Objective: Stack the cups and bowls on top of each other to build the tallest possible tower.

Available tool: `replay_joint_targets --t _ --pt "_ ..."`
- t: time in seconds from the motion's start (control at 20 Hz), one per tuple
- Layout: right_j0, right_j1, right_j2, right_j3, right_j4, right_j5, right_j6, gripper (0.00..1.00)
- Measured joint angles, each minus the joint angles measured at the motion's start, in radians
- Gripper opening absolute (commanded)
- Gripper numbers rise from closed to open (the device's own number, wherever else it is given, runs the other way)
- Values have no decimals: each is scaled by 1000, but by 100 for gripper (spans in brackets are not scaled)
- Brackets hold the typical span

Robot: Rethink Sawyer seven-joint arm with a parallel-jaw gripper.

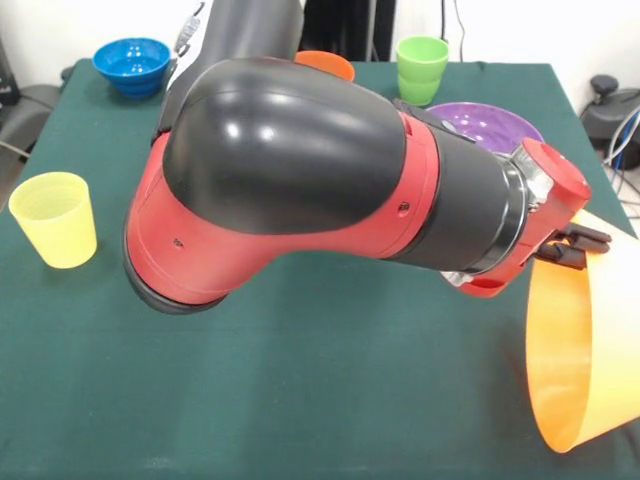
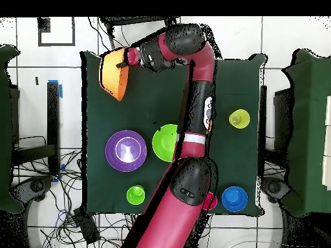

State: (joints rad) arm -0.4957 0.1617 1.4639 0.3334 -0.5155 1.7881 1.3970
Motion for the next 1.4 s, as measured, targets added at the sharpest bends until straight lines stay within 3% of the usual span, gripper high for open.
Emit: replay_joint_targets --t 1.0,1.4 --pt "-42 28 379 -25 -474 91 -178 0" --pt "-57 45 506 -38 -626 125 -210 0"
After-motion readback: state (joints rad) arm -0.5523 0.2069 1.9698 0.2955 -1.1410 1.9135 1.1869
